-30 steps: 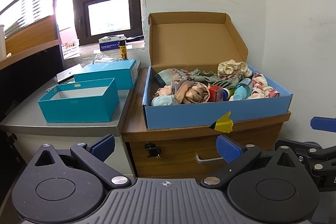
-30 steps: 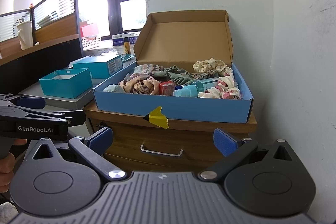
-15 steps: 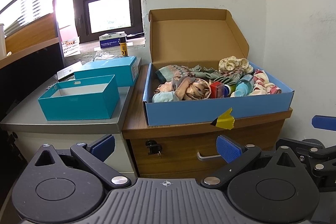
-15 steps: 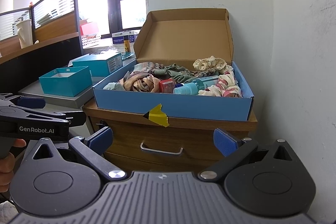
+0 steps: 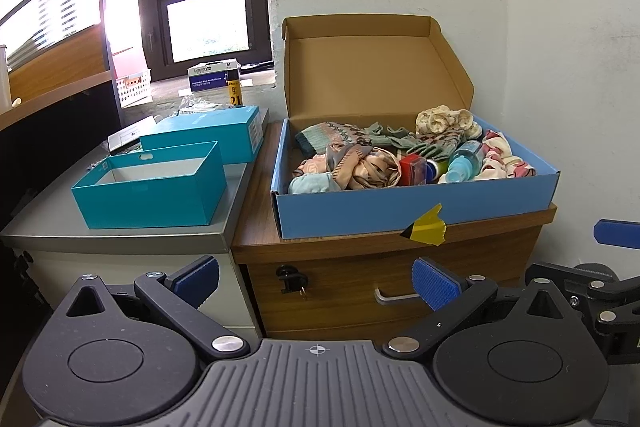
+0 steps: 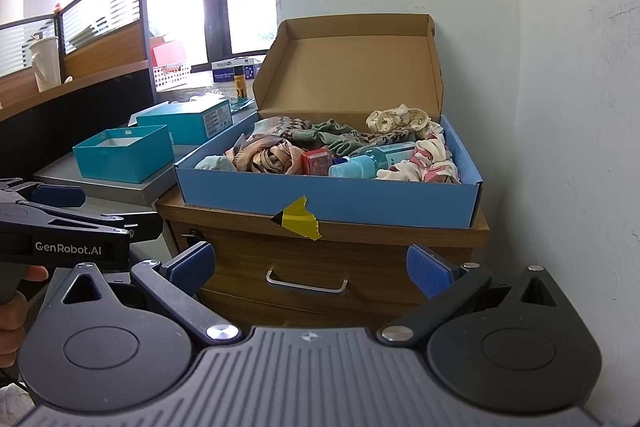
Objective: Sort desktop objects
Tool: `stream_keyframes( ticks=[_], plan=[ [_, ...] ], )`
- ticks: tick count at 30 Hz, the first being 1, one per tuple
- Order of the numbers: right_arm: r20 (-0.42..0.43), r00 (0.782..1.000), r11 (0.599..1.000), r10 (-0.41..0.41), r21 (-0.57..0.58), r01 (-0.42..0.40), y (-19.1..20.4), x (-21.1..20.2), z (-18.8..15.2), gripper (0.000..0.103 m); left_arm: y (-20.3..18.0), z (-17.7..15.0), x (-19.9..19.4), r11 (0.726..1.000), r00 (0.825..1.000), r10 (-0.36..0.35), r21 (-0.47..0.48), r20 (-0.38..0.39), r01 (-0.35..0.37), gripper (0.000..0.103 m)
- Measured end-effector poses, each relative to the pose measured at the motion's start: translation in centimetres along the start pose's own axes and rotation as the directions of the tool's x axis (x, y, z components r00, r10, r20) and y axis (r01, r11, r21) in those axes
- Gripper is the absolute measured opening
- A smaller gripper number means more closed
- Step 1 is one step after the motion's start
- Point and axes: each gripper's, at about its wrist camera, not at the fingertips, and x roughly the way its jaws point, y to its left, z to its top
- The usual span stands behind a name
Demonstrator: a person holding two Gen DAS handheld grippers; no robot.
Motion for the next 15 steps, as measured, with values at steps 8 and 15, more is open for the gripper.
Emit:
stream_keyframes(
  ticks=[8,15],
  plan=[
    [0.0,1.0,1.0,-0.005,0.003,0.005,0.15,-0.13,-0.09,0.103,-0.13,0.1,0.08,1.0,1.0,0.002,0.003,-0.005,-0.002,0.103],
    [-0.001,1.0,1.0,-0.004,0.01,0.004,-0.08,0.1,0.05,0.103,-0.11,0.09,0.07,1.0,1.0,0.003,0.002,-0.006,-0.003,0.103]
  ],
)
